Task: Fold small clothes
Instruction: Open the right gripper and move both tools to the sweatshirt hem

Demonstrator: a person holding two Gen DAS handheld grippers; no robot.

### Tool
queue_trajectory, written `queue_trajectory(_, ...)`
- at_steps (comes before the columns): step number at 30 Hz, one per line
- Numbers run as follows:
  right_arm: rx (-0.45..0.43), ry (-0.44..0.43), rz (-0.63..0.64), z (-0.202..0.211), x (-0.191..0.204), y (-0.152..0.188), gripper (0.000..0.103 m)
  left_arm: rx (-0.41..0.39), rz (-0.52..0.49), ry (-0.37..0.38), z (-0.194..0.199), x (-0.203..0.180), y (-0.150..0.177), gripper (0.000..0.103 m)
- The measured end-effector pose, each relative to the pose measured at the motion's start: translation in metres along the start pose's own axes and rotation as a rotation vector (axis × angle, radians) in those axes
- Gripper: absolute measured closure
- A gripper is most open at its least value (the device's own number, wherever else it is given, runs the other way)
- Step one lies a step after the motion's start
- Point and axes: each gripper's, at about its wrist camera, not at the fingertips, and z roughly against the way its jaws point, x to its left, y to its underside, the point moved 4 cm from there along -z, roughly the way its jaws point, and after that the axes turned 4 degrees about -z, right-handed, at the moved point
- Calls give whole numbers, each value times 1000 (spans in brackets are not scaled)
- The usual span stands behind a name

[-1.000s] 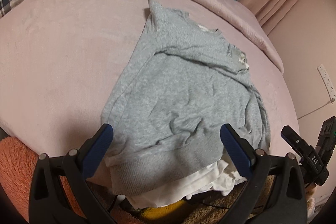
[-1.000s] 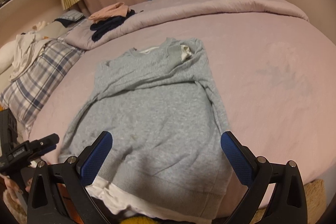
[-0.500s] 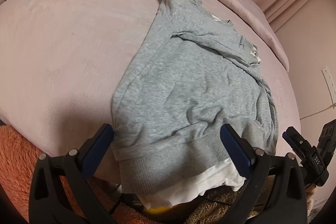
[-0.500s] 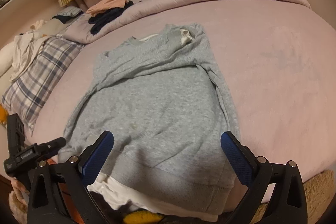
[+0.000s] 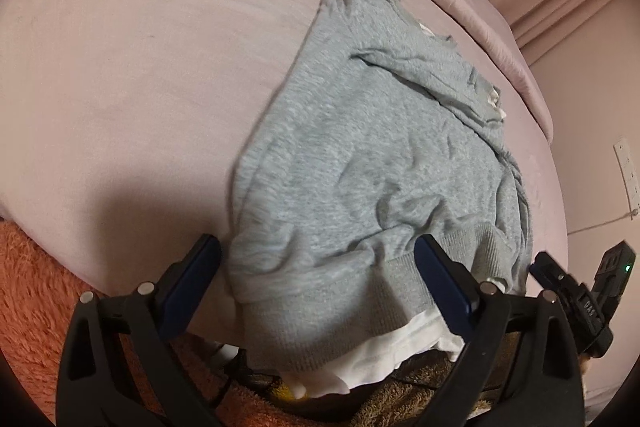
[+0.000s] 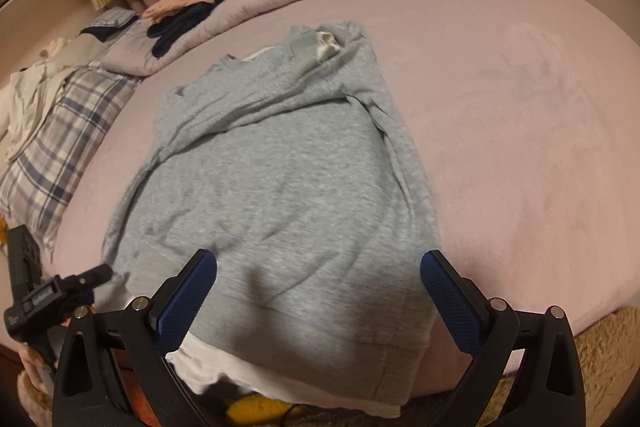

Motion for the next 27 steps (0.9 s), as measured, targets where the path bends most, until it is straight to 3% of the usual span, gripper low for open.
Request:
queue_trajectory(22, 69, 19, -3, -14, -8, 11, 1, -3, 18, -11, 2, 19, -3, 10)
queue_trajectory(27, 78, 23, -2, -17, -9, 11, 1, -3, -19, -25, 0, 16, -2, 11)
